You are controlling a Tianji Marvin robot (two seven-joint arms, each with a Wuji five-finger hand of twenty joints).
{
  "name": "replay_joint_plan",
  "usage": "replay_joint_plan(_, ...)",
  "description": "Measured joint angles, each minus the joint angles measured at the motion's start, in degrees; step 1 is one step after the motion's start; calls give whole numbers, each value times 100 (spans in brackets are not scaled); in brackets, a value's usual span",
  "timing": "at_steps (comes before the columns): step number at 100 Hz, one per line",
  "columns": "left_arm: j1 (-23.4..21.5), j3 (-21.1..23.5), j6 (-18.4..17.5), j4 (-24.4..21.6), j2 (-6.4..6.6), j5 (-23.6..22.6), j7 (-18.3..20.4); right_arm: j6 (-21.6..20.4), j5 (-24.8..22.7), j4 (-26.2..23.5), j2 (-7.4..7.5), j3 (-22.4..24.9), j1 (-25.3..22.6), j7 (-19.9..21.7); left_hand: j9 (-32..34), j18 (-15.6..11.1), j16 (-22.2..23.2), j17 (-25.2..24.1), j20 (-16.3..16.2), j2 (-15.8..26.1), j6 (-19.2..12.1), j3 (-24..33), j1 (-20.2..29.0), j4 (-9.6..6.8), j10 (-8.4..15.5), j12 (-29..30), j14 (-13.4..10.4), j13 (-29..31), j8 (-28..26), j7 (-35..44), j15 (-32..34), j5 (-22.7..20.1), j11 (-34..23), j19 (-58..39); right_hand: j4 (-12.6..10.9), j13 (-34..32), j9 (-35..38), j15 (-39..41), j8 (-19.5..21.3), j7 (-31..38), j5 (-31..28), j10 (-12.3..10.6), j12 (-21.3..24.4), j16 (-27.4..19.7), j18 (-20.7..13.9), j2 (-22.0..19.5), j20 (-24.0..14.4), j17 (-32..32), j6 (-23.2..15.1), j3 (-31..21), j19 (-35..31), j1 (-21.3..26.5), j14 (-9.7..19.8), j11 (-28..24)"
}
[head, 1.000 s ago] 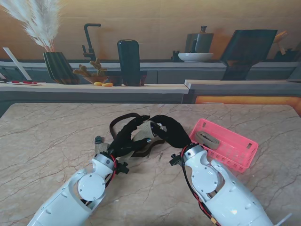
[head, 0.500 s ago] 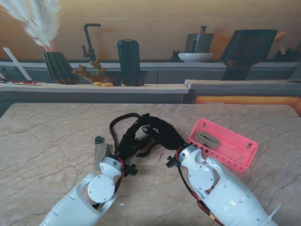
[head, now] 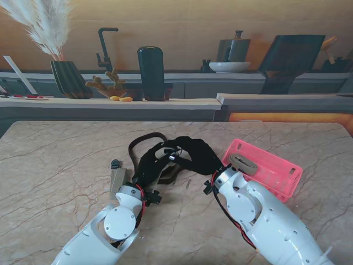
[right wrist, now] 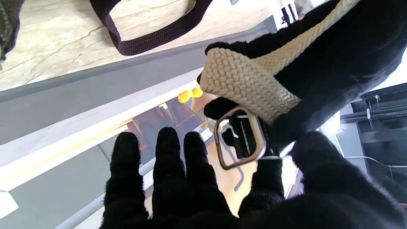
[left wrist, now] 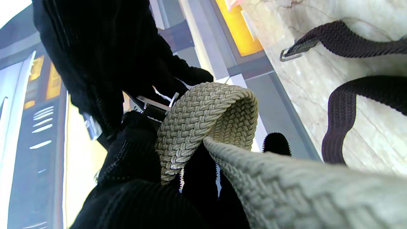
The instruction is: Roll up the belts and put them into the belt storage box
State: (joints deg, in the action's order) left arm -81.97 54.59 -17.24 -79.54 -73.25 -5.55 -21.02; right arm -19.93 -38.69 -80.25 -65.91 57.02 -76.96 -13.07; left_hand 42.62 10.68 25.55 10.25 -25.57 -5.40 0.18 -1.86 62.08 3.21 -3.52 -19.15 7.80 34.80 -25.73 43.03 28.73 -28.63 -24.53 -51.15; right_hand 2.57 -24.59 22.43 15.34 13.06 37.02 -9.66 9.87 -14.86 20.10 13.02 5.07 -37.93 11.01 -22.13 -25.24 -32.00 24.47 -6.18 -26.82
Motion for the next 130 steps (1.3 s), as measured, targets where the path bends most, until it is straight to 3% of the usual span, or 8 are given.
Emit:
replay_joint_plan(9,1,25,48,-41,7,116,112,-1,-89,-32,16,95,-80,-158,0,32,57,-25,-3,0,0,1,-94,0,-48,-72,88,0,-65,1,6,-63,0,-1,0,-61,4,160,383,191,-43,2,-96,136,0,662,-18,114,768,-752,-93,-58,0,-242)
replay_joint_plan(25,43,24,14,4,37,-544,25,-107,-836,-76,77,235,-177,-559,187,140,180,-26,-13,0,-5,4,-355,0,-110,-227,184,-1,-433,152,142,-204,-131,-65,13,-307,135,655,861,305,-120,-41,-294,402,-10,2162,-53,276,968,-2400,-507,-103,27,-573)
replay_joint_plan(33,69,22,2,25,47,-525,0,-211,-938,-76,120,247,-183,-636,195,200,241,-26,-71,-2,-7,5,-484,0,-172,-303,295,-1,-532,233,236,-229,-190,-147,194,-307,173,791,894,361,-188,-42,-306,473,-15,2739,-53,289,1316,-2446,-686,-163,27,-642)
replay_joint_plan(50,78,23,138,15,53,-374,-37,-91,-1220,-83,230,-9,-87,-784,349,228,344,89,-221,-2,283,7,-497,0,-365,-403,500,175,-584,380,603,-298,-310,-455,230,-432,188,1099,877,91,-447,171,-429,624,-11,2738,62,289,2447,-1576,-1090,-163,-84,-782)
replay_joint_plan(78,57,32,332,28,39,-361,-252,396,-1230,208,199,-845,487,-981,425,285,400,218,-359,-2,1063,11,-501,0,-520,-418,644,261,-585,522,933,-298,-441,-748,246,-423,256,1569,881,-668,-871,668,-439,742,212,2443,200,151,3435,-1688,-1776,-464,-503,-991)
replay_joint_plan(107,-113,73,423,-161,32,289,-59,820,-1399,803,72,-1608,1114,-1314,492,302,401,691,-429,131,1165,148,-741,-80,-887,-457,675,613,-582,561,1140,-167,-576,-964,250,-586,739,2103,1175,-804,-1633,890,-505,813,421,2176,586,146,3571,-1685,-2605,-382,-794,-1335)
replay_joint_plan(121,-175,96,494,-254,29,376,-31,848,-1176,925,-7,-1722,1203,-1301,426,310,382,711,-430,198,1458,139,-866,-89,-871,-434,710,614,-582,562,1133,-55,-581,-969,268,-745,1004,2327,1197,-686,-1846,895,-509,814,442,1534,755,160,3577,-1377,-2846,606,-826,-1342)
replay_joint_plan(130,-166,89,500,-241,28,250,-62,856,-1118,924,-43,-1682,1186,-1276,343,318,358,708,-430,229,1466,139,-921,-96,-820,-375,746,607,-598,576,1128,-41,-583,-969,477,-926,1295,2397,572,-46,-1854,882,-522,830,477,1388,821,228,3600,-846,-2913,1285,-841,-1358)
